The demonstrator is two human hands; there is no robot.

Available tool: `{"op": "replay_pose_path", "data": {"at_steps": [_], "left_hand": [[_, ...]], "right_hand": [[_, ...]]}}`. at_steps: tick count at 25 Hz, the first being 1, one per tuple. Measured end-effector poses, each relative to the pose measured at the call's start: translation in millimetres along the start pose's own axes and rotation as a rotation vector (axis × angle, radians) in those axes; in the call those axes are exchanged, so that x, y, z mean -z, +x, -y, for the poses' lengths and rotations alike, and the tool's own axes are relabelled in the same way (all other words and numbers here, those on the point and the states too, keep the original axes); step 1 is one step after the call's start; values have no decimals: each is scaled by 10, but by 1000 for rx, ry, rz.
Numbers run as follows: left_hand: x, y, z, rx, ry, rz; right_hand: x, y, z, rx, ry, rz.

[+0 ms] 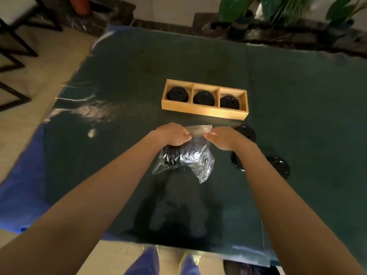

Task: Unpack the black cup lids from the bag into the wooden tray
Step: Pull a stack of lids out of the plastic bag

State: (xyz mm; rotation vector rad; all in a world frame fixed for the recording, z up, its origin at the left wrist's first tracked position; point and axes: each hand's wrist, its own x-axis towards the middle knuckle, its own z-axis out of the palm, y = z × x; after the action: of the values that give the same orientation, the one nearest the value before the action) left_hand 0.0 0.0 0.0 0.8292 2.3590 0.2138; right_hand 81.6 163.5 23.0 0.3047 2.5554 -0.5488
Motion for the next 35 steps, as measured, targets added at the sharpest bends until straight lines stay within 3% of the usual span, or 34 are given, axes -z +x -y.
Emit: {"op": "replay_pose_path", "data": {"at_steps": [5, 12, 22, 25, 29, 35], "left_hand": [[-361, -106, 56, 70, -21, -126], [-745, -173, 52, 64, -12, -428], [-871, -158, 66, 82, 5, -555], [-871, -144, 69, 91, -39, -576], [-850, -134, 120, 81, -17, -557], [-868, -121, 160, 59, 33, -544]], "right_hand": [[-416, 0, 40, 12, 44, -111], [-848, -28, 69, 31, 52, -282], [-1086, 41, -25, 115, 74, -497], [-1089, 72, -55, 127, 306, -560], [-1105, 54, -232, -119, 865, -743], [-1352, -163, -848, -447, 980, -770]]}}
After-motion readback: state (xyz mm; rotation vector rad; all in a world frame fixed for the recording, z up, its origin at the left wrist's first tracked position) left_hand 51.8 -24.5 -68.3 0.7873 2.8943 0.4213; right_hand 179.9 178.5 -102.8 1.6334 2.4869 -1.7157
